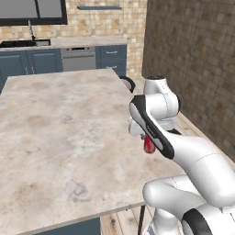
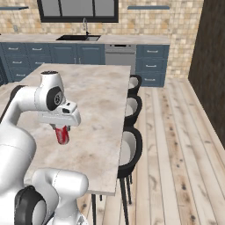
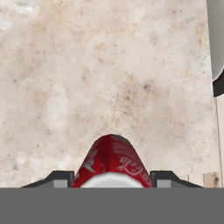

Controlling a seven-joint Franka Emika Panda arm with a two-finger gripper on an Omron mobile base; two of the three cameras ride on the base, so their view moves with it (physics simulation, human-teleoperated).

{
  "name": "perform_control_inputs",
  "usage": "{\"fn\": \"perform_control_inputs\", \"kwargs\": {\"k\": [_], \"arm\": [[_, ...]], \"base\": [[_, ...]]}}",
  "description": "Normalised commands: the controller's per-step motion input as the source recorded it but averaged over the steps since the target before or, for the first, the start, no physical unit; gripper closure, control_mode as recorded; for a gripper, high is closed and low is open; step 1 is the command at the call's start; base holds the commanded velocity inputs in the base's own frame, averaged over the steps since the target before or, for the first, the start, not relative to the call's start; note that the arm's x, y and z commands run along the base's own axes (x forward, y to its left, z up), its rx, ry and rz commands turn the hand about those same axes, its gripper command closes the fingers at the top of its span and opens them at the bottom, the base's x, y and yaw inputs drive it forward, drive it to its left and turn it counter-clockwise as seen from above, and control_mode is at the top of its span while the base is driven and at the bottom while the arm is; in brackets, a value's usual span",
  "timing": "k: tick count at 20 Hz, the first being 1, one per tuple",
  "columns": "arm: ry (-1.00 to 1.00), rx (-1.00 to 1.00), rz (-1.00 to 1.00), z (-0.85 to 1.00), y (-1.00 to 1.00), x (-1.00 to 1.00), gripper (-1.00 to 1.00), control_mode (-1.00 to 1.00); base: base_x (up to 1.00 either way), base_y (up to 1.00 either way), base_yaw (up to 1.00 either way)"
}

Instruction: Four empty soda cans are scattered around the kitchen. Gather all the cans and cluster them next to the stove for recycling.

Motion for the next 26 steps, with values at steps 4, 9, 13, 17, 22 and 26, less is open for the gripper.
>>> {"fn": "perform_control_inputs", "kwargs": {"k": [4,9,13,17,22,26], "arm": [[0.00,0.00,0.00,0.00,0.00,0.00,1.00,1.00],[0.00,0.00,0.00,0.00,0.00,0.00,1.00,1.00],[0.00,0.00,0.00,0.00,0.00,0.00,1.00,1.00],[0.00,0.00,0.00,0.00,0.00,0.00,1.00,1.00],[0.00,0.00,0.00,0.00,0.00,0.00,1.00,1.00],[0.00,0.00,0.00,0.00,0.00,0.00,1.00,1.00]], "base": [[-0.26,0.10,0.00],[-0.44,0.24,0.00],[0.00,0.32,0.32],[0.00,0.88,0.82],[0.00,0.61,0.96],[-0.64,0.53,0.59]]}}
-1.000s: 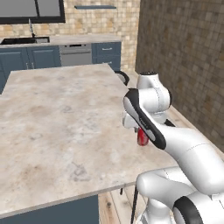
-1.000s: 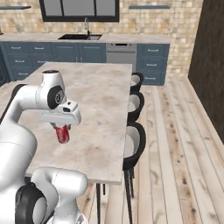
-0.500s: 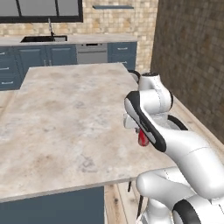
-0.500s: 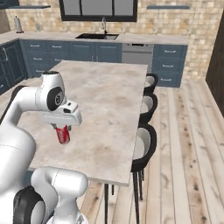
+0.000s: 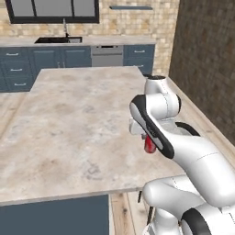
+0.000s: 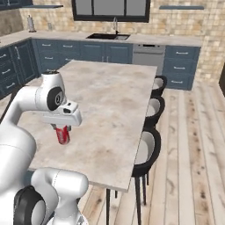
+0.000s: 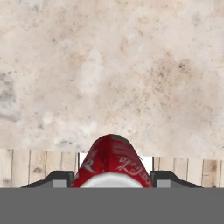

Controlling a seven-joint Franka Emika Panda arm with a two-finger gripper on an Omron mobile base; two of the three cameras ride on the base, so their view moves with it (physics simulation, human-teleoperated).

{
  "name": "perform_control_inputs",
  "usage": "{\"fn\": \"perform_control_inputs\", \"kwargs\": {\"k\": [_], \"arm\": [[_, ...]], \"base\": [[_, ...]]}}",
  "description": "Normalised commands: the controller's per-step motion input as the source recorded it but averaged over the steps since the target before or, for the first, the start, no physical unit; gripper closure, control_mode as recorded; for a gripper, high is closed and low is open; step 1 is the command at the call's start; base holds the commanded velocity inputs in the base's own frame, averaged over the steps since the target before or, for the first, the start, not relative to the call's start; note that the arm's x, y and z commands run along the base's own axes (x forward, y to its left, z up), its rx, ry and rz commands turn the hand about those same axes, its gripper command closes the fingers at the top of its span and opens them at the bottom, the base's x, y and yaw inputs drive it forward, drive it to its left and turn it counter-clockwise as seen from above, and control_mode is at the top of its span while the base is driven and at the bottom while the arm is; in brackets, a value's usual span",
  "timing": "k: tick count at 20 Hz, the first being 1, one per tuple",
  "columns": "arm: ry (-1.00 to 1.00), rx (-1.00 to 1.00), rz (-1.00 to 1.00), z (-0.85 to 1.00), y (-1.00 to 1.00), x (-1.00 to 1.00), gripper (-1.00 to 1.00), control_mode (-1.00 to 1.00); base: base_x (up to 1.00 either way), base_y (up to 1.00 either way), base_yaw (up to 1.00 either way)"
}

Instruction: Four empty soda cans are scattered around the kitchen. Gather all the cans and cluster them next to the stove for recycling.

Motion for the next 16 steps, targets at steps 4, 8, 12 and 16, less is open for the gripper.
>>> {"fn": "perform_control_inputs", "kwargs": {"k": [4,8,12,16], "arm": [[0.00,0.00,0.00,0.00,0.00,0.00,1.00,1.00],[0.00,0.00,0.00,0.00,0.00,0.00,1.00,1.00],[0.00,0.00,0.00,0.00,0.00,0.00,1.00,1.00],[0.00,0.00,0.00,0.00,0.00,0.00,1.00,1.00]], "base": [[-1.00,0.42,0.09],[-0.77,0.22,0.00],[-0.05,-0.28,0.02],[-0.34,0.06,0.28]]}}
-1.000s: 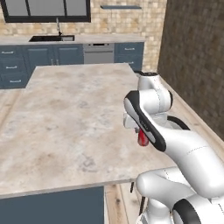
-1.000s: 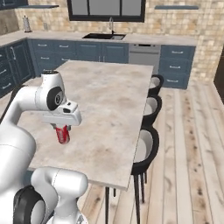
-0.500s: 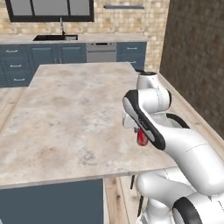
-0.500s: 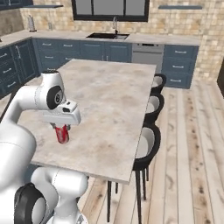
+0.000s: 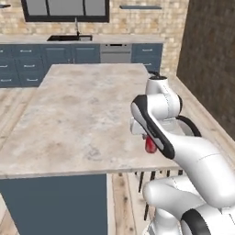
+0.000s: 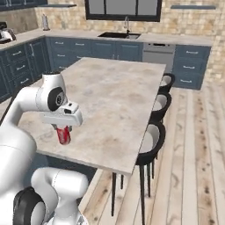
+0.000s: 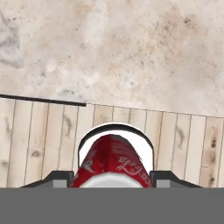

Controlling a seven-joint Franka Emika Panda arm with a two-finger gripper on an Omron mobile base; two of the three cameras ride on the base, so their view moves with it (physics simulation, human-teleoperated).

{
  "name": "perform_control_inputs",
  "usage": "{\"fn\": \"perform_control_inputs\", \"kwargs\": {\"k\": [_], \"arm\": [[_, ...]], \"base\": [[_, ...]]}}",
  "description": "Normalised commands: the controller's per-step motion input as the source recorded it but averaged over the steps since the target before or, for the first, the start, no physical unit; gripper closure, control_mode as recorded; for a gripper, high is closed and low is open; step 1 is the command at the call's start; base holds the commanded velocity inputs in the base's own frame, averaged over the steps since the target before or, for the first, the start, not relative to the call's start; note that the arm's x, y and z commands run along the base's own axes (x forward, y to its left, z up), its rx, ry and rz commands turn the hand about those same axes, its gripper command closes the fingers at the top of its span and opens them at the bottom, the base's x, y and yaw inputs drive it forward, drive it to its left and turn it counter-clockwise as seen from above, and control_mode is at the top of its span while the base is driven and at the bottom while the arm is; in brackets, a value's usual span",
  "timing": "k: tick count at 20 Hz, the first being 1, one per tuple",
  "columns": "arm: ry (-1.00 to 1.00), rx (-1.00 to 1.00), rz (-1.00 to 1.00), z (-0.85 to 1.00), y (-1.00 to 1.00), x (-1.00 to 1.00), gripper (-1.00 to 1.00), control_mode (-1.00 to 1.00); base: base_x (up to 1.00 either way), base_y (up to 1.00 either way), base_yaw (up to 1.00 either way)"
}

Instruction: Four empty soda cans are scattered around the kitchen. Gather all the cans and cluster them next to the stove for recycling.

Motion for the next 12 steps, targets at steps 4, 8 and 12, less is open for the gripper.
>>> {"fn": "perform_control_inputs", "kwargs": {"k": [4,8,12], "arm": [[0.00,0.00,0.00,0.00,0.00,0.00,1.00,1.00],[0.00,0.00,0.00,0.00,0.00,0.00,1.00,1.00],[0.00,0.00,0.00,0.00,0.00,0.00,1.00,1.00]], "base": [[-0.39,0.16,0.72],[-0.49,0.14,0.85],[-0.23,0.15,0.81]]}}
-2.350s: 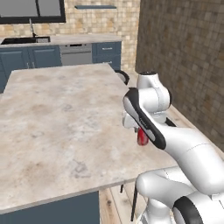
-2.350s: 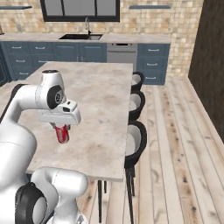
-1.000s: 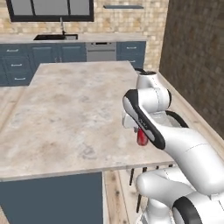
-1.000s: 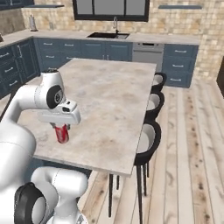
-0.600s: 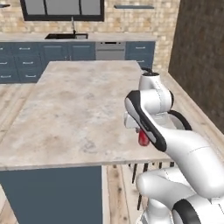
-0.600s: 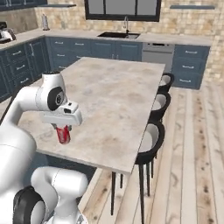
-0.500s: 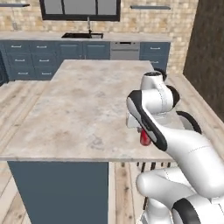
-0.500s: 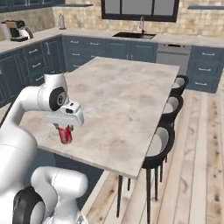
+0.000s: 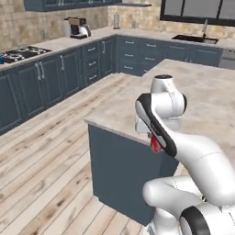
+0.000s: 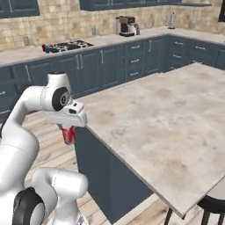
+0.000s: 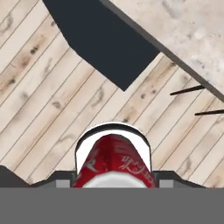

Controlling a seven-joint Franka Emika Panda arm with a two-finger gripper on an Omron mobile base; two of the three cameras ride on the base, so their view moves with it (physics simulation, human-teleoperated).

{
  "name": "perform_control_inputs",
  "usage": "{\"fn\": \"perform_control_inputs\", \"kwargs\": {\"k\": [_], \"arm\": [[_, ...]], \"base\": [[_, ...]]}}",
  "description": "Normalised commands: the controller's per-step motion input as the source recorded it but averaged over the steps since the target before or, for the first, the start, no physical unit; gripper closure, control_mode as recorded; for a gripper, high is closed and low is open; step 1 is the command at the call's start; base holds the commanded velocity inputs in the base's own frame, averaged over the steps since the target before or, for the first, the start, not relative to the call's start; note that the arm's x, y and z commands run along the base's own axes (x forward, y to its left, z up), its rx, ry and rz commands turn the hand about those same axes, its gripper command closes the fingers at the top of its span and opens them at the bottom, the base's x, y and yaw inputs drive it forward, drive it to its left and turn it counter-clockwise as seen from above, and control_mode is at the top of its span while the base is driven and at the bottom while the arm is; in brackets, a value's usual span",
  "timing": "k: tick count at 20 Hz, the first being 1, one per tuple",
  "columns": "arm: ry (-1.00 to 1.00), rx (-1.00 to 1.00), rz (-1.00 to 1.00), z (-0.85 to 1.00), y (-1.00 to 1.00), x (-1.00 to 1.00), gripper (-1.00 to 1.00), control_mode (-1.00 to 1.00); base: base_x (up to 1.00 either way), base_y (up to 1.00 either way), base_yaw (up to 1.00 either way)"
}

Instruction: Four empty soda cans are scattered around the kitchen. Gather all the cans and cluster them next to the stove for recycling.

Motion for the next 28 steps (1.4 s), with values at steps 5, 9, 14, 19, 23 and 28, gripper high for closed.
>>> {"fn": "perform_control_inputs", "kwargs": {"k": [5,9,14,19,23,28], "arm": [[0.00,0.00,0.00,0.00,0.00,0.00,1.00,1.00],[0.00,0.00,0.00,0.00,0.00,0.00,1.00,1.00],[0.00,0.00,0.00,0.00,0.00,0.00,1.00,1.00],[0.00,0.00,0.00,0.00,0.00,0.00,1.00,1.00],[0.00,0.00,0.00,0.00,0.00,0.00,1.00,1.00],[0.00,0.00,0.00,0.00,0.00,0.00,1.00,1.00]], "base": [[-0.02,-0.02,0.74],[0.01,-0.14,0.62],[0.76,-0.26,0.19],[1.00,-0.15,0.00],[1.00,0.00,0.01],[1.00,0.00,0.12]]}}
